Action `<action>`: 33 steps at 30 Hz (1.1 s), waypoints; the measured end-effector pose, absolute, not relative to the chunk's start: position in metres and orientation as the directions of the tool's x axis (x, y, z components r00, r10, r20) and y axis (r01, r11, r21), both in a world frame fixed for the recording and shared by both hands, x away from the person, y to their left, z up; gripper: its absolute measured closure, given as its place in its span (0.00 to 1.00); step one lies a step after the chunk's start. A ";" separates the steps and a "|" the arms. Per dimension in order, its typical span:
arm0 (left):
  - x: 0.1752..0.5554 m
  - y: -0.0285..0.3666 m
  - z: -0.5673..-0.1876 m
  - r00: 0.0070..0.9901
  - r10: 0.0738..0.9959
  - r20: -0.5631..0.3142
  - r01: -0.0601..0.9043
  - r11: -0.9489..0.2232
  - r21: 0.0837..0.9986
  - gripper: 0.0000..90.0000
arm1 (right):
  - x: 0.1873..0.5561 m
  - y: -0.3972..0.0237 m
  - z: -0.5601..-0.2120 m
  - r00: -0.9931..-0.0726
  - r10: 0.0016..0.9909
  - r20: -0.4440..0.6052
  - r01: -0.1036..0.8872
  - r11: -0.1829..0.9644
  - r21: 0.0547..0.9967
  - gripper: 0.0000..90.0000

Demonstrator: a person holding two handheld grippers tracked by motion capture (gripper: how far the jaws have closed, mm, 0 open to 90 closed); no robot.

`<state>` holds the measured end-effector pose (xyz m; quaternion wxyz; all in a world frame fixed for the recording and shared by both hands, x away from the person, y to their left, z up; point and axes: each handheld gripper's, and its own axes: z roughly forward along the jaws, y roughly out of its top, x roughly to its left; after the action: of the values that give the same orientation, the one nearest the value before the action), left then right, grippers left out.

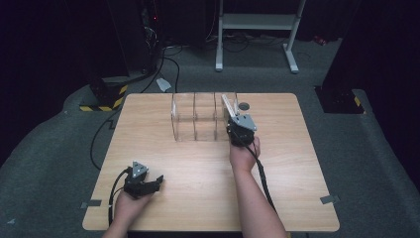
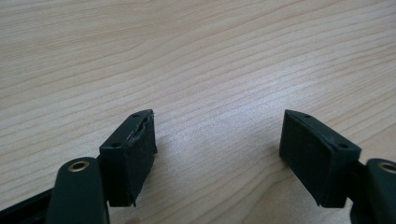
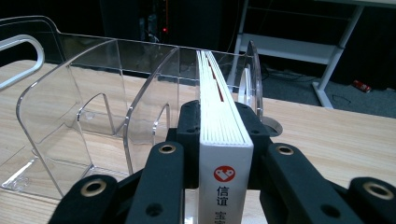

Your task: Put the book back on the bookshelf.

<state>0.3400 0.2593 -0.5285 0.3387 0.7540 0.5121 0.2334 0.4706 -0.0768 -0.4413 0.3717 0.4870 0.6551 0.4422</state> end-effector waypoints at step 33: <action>0.339 0.260 -0.529 0.367 0.930 0.004 0.612 -0.245 0.752 0.30 | 0.445 -0.087 -0.449 -0.267 0.964 -0.013 0.347 0.109 0.931 0.72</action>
<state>0.3392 0.2597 -0.5287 0.3399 0.7537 0.5117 0.2337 0.4453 -0.0866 -0.4493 0.3459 0.4970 0.6594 0.4455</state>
